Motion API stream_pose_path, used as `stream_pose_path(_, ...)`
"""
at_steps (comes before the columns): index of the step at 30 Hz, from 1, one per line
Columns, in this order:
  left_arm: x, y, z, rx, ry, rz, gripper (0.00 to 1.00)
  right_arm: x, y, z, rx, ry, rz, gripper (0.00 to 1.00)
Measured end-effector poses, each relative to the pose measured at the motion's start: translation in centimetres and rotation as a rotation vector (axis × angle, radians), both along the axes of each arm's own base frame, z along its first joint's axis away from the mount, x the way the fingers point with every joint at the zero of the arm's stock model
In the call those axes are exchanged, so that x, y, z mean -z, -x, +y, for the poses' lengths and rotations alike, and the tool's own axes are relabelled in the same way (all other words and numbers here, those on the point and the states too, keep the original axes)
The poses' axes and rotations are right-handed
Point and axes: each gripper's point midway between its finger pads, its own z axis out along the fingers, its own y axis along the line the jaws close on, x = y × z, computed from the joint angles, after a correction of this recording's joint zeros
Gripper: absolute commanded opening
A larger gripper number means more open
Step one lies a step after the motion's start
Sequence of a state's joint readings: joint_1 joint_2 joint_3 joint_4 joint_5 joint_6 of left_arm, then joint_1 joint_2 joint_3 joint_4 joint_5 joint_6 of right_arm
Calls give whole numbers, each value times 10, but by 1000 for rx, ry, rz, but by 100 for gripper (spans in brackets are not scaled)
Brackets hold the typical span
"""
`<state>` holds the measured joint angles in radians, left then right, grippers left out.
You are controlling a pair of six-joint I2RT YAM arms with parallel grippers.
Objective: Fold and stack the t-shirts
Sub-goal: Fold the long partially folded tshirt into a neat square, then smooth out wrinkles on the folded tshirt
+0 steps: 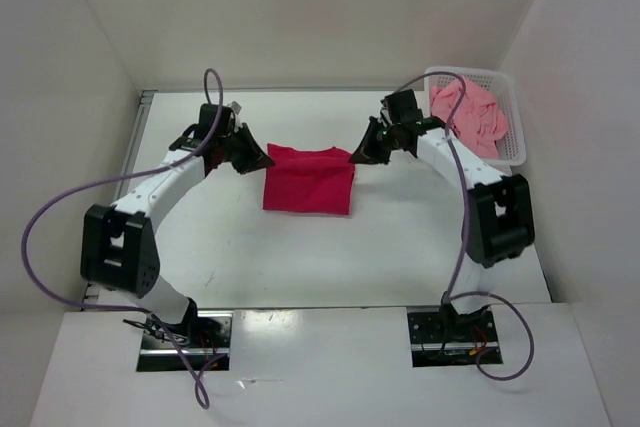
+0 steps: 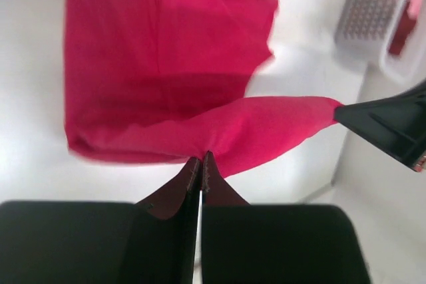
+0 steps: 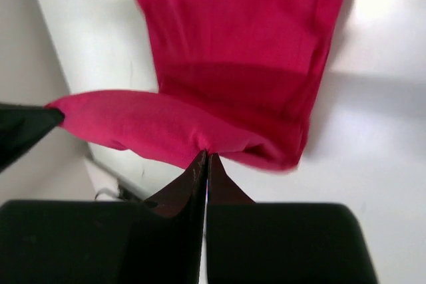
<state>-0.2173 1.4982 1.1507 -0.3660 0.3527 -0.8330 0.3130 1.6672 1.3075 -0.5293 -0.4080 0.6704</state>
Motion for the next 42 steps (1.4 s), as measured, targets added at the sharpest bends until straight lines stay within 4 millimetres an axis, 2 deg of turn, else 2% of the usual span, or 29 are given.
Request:
stream_pose_path(3, 17, -38, 1, -37, -37, -3, 0, 16, -48, 0, 13, 34, -16, 0)
stream_pose_path(5, 31, -57, 2, -51, -64, 5, 0, 34, -72, 0, 21, 54, -7, 0)
stream_pose_path(8, 51, -87, 2, -72, -89, 6, 0, 66, -95, -1, 24, 87, 24, 0)
stream_pose_path(10, 65, -101, 3, -85, -103, 17, 0, 83, -103, -1, 25, 101, 45, 0)
stream_pose_path(11, 72, -108, 4, -93, -108, 21, 3, 91, -107, -1, 28, 109, 53, 0)
stream_pose_path(13, 85, -116, 7, -112, -115, 31, 11, 100, -107, -4, 33, 125, 69, 9)
stream_pose_path(14, 90, -119, 10, -129, -114, 41, 25, 102, -107, -4, 35, 129, 75, 12)
stream_pose_path(15, 92, -121, 13, -144, -110, 44, 33, 101, -109, -4, 36, 130, 71, 21)
stream_pose_path(18, 85, -134, 23, -201, -78, 16, 55, 90, -119, -3, 40, 126, 41, 31)
stream_pose_path(20, 73, -141, 35, -244, -57, -27, 55, 80, -124, -2, 41, 120, 14, 37)
stream_pose_path(24, 41, -136, 53, -287, -60, -112, 48, 59, -115, -6, 40, 116, -21, 41)
stream_pose_path(25, 32, -131, 52, -278, -63, -140, 48, 54, -108, -7, 38, 114, -25, 29)
stream_pose_path(28, 20, -113, 27, -204, -63, -193, 47, 39, -79, -8, 13, 95, -30, 15)
stream_pose_path(29, 23, -103, 10, -156, -66, -197, 47, 35, -70, -6, 3, 85, -31, 8)
stream_pose_path(32, 52, -68, -33, -26, -63, -149, 47, 36, -49, 14, -58, 66, -27, 7)
stream_pose_path(34, 76, -45, -45, 24, -70, -87, 47, 47, -28, 37, -125, 49, -3, 7)
stream_pose_path(38, 115, -24, -31, 17, -97, 0, 47, 76, 6, 60, -201, 33, 76, 5)
stream_pose_path(41, 139, -6, -21, 2, -107, 55, 46, 98, 8, 58, -192, 42, 113, 4)
stream_pose_path(42, 140, -5, -21, 3, -95, 43, 46, 107, 9, 55, -187, 47, 125, 4)
